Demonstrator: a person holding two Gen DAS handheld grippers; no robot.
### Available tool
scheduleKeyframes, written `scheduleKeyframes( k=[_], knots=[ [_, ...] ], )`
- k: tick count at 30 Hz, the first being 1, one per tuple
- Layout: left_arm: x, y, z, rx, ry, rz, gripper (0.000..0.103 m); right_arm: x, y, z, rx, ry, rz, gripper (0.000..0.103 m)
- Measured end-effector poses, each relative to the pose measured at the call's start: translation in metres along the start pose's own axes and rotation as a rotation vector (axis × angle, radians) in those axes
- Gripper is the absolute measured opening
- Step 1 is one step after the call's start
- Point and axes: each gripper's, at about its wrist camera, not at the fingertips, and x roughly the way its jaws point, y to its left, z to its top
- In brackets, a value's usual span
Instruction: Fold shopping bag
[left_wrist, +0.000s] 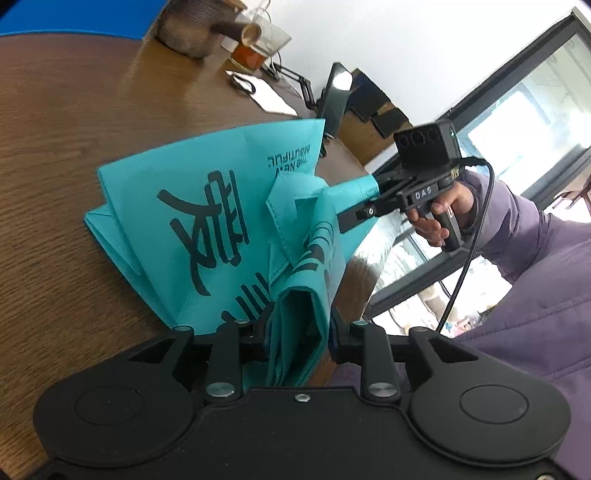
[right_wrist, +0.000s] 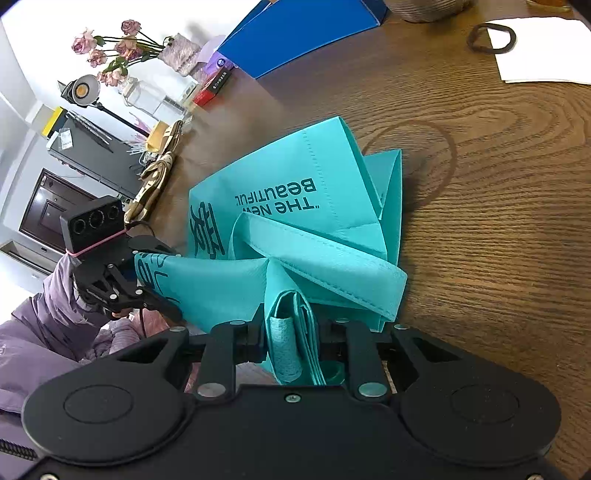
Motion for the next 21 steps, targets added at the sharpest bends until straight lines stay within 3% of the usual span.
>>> scheduleKeyframes(
  k=[4,6,9,12,14,16,18,21],
  knots=[
    [-0.030,-0.021,-0.005,0.101,-0.029,0.084,0.035,0.001,0.006,0.002,-0.020,0.010,-0.039,0.019],
    [-0.048,-0.035,-0.003,0.178,-0.070,0.134,0.043,0.001,0.008,0.003,-0.026,0.017,-0.049,0.019],
    [-0.055,-0.093,0.009,0.476,-0.145,0.273,0.049,0.001,0.008,0.003,-0.028,0.023,-0.049,0.019],
    [-0.027,-0.130,0.009,0.712,-0.150,0.360,0.049,0.001,0.009,0.004,-0.027,0.029,-0.056,0.019],
    [0.012,-0.148,0.006,0.842,-0.076,0.337,0.049,0.000,0.010,0.005,-0.024,0.033,-0.059,0.019],
    [0.033,-0.146,0.003,0.862,0.002,0.311,0.047,-0.001,0.009,0.006,-0.013,0.038,-0.063,0.019],
    [0.059,-0.131,0.004,0.831,0.082,0.324,0.036,0.000,0.010,0.006,-0.009,0.043,-0.071,0.019],
    [0.065,-0.113,0.013,0.765,0.102,0.320,0.020,-0.001,0.010,0.007,-0.007,0.050,-0.072,0.019]
  ],
)
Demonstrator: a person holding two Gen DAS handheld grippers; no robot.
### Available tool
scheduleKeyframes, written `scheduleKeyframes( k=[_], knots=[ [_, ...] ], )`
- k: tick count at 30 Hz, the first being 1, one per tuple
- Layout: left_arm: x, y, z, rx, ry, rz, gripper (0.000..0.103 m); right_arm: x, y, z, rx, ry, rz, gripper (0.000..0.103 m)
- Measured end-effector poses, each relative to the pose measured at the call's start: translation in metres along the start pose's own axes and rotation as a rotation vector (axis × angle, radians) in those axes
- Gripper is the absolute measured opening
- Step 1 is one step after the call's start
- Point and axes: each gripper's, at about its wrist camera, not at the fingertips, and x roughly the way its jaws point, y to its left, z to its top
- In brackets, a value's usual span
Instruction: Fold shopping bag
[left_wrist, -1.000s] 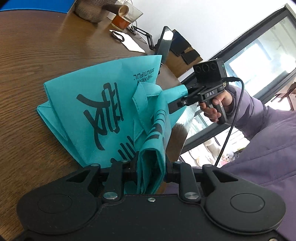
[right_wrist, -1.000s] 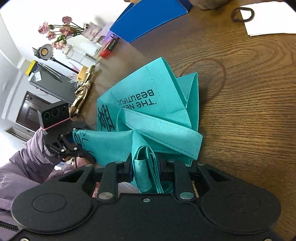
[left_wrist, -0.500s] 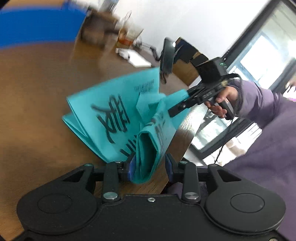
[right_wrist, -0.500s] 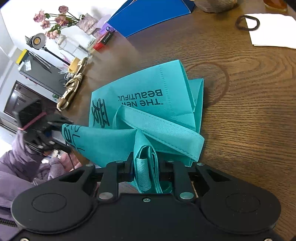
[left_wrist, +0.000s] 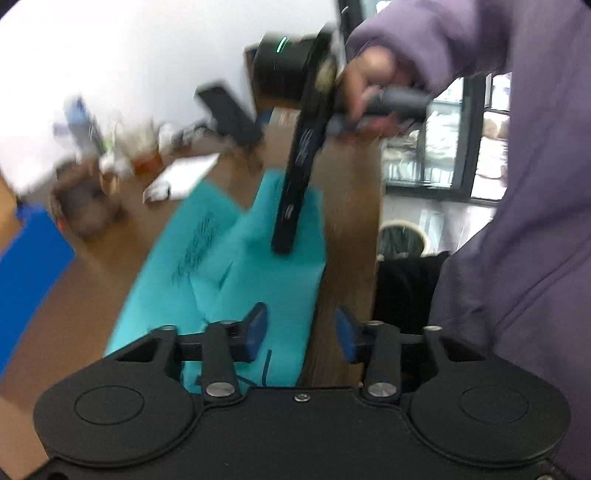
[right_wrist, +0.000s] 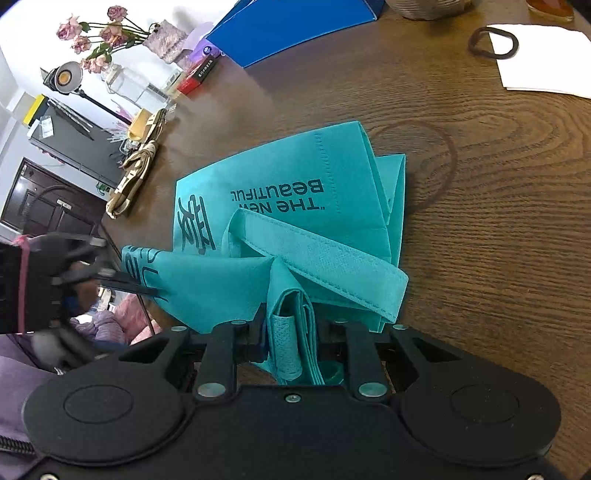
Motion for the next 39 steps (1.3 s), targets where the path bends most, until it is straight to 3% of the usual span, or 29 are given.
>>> scheduleKeyframes(
  k=[3,5,7,12,19,22,25,26,30,32,33,35,38,39],
  knots=[
    [-0.004,0.008,0.007,-0.008,-0.005,-0.017,0.020,0.000,0.000,0.000,-0.005,0.004,0.005,0.019],
    [-0.014,0.007,0.012,0.056,-0.054,0.063,0.021,0.000,0.000,0.001,-0.007,0.007,0.009,0.019],
    [-0.012,0.013,0.019,0.065,-0.047,0.088,0.021,-0.001,-0.001,0.000,-0.004,0.009,0.015,0.019],
    [0.011,0.033,0.010,-0.001,0.040,0.036,0.020,-0.002,-0.006,-0.001,0.015,0.002,0.031,0.017],
    [0.024,0.075,-0.012,-0.225,0.003,-0.095,0.018,-0.003,-0.013,-0.002,0.071,-0.002,0.064,0.020],
    [0.024,0.081,-0.018,-0.260,-0.015,-0.114,0.017,-0.014,-0.015,-0.011,0.088,-0.043,0.069,0.029],
    [0.024,0.083,-0.019,-0.274,-0.022,-0.122,0.017,-0.038,-0.006,-0.022,0.021,-0.118,0.026,0.030],
    [0.024,0.084,-0.020,-0.280,-0.023,-0.126,0.017,-0.045,0.000,-0.026,-0.028,-0.143,-0.001,0.030],
    [0.025,0.088,-0.023,-0.300,-0.039,-0.142,0.016,-0.062,0.055,-0.043,-0.511,-0.227,-0.237,0.032],
    [0.026,0.091,-0.025,-0.321,-0.046,-0.155,0.015,-0.063,0.077,-0.053,-0.744,-0.268,-0.322,0.042],
    [0.026,0.092,-0.025,-0.327,-0.047,-0.159,0.014,-0.061,0.082,-0.055,-0.794,-0.275,-0.324,0.044],
    [0.025,0.094,-0.027,-0.335,-0.049,-0.166,0.012,-0.041,0.098,-0.063,-0.983,-0.238,-0.339,0.052],
    [0.025,0.095,-0.028,-0.335,-0.050,-0.170,0.011,0.003,0.104,-0.080,-1.311,-0.099,-0.472,0.053],
    [0.025,0.095,-0.028,-0.335,-0.050,-0.170,0.011,0.007,0.104,-0.083,-1.355,-0.093,-0.471,0.053]
  ],
)
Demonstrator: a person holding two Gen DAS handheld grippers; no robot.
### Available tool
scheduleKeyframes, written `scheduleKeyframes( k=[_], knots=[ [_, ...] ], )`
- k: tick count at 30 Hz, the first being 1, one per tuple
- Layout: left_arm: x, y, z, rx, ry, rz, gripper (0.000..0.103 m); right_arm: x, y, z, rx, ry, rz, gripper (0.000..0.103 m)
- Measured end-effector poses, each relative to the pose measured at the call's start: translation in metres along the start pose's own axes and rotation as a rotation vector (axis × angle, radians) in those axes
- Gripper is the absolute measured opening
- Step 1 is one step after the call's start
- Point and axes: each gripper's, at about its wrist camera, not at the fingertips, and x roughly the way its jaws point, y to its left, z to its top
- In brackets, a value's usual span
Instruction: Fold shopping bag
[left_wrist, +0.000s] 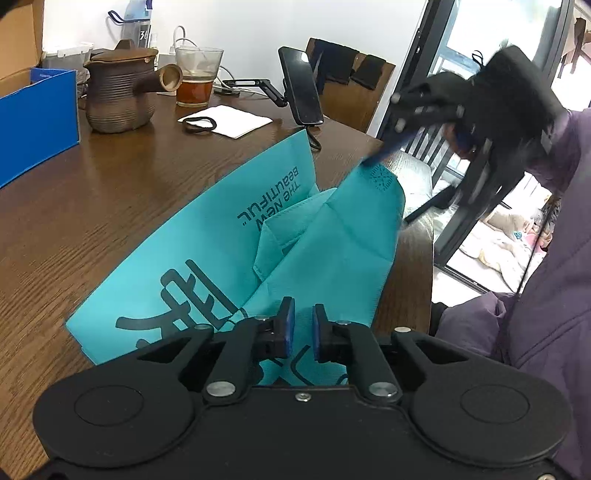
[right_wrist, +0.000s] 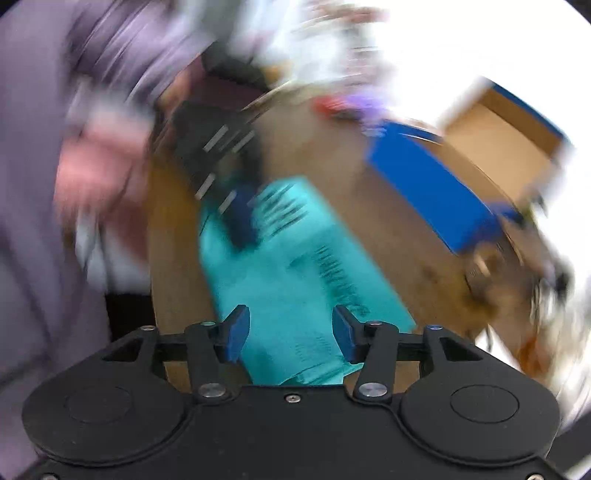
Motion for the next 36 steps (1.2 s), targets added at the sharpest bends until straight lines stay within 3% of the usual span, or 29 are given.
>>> scheduleKeyframes(
  k=[4,8,16,20,25,28,30,31,33,36],
  knots=[
    [0.000,0.000,0.001,-0.003,0.004,-0.002,0.011,0.005,0.006,0.005,-0.055,0.011,0.038,0.054],
    [0.001,0.001,0.005,0.018,0.019,-0.008,0.011,0.016,0.020,0.003,-0.178,0.107,-0.037,0.063],
    [0.003,0.007,0.007,0.045,0.031,-0.043,0.011,0.031,0.008,0.019,-0.128,0.226,0.028,0.057],
    [0.002,0.003,0.008,0.055,0.037,-0.028,0.012,0.034,0.002,0.020,-0.110,0.251,0.101,0.044],
    [-0.004,-0.005,0.011,0.102,0.031,0.016,0.013,0.040,-0.023,0.016,-0.036,0.259,0.240,0.041],
    [-0.018,-0.007,0.016,0.081,0.012,0.076,0.020,0.044,-0.036,0.013,0.000,0.261,0.311,0.042],
    [-0.034,-0.008,0.021,0.068,-0.019,0.093,0.031,0.047,-0.041,0.013,0.006,0.270,0.342,0.042],
    [-0.047,-0.018,0.024,0.126,-0.045,0.124,0.036,0.048,-0.043,0.013,0.008,0.273,0.357,0.043],
    [-0.059,-0.040,0.024,0.281,-0.055,0.196,0.060,0.051,-0.049,0.012,0.029,0.274,0.392,0.043],
    [-0.052,-0.072,0.011,0.561,0.020,0.307,0.068,0.054,-0.057,0.008,0.067,0.268,0.435,0.044]
  ],
)
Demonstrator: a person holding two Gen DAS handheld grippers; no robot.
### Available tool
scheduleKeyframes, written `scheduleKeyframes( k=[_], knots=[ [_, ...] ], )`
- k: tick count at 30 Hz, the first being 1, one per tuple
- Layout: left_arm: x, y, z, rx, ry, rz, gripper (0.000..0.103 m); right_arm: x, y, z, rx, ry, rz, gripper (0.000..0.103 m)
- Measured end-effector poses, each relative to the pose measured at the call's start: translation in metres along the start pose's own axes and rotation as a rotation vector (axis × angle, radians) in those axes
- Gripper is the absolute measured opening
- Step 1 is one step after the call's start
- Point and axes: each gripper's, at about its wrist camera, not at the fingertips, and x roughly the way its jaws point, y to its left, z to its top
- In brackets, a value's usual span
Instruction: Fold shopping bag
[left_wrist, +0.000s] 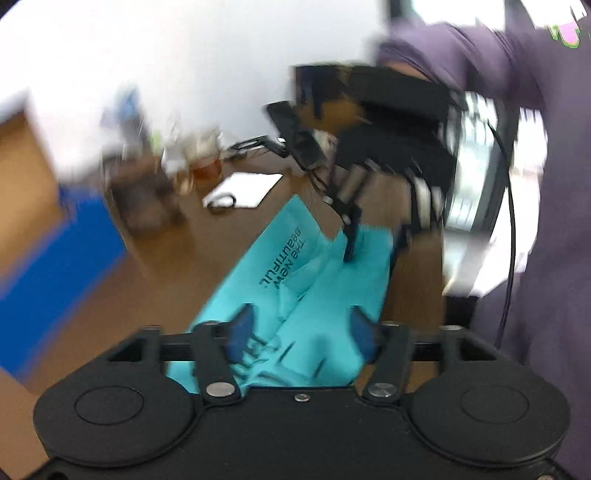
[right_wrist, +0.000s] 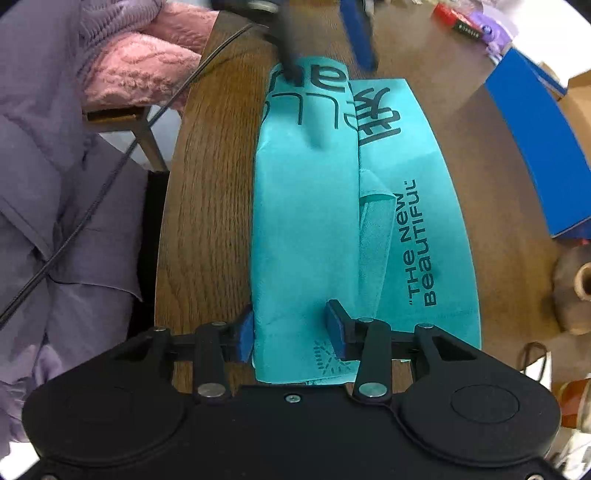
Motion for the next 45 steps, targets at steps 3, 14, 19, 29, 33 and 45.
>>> scheduleKeyframes(
  k=[3,14,19,29,33,45],
  knots=[
    [0.012,-0.014,-0.006,0.074,0.052,-0.036,0.068,0.001,-0.010,-0.002,0.030,-0.014,0.044,0.044],
    [0.041,0.005,-0.019,0.072,0.173,-0.165,0.049,0.004,-0.030,-0.008,0.084,-0.068,0.116,0.044],
    [0.050,0.029,-0.024,-0.001,0.152,-0.254,0.042,-0.002,-0.021,-0.019,0.093,-0.141,-0.007,0.045],
    [0.091,0.110,-0.036,-0.277,0.063,-0.617,0.041,0.027,0.036,-0.054,-0.110,-0.338,-0.563,0.053],
    [0.097,0.123,-0.042,-0.381,0.070,-0.704,0.040,0.024,0.029,-0.060,-0.120,-0.366,-0.564,0.055],
    [0.099,0.133,-0.044,-0.381,0.081,-0.681,0.005,0.008,-0.026,-0.052,0.053,-0.293,-0.261,0.063]
  ],
)
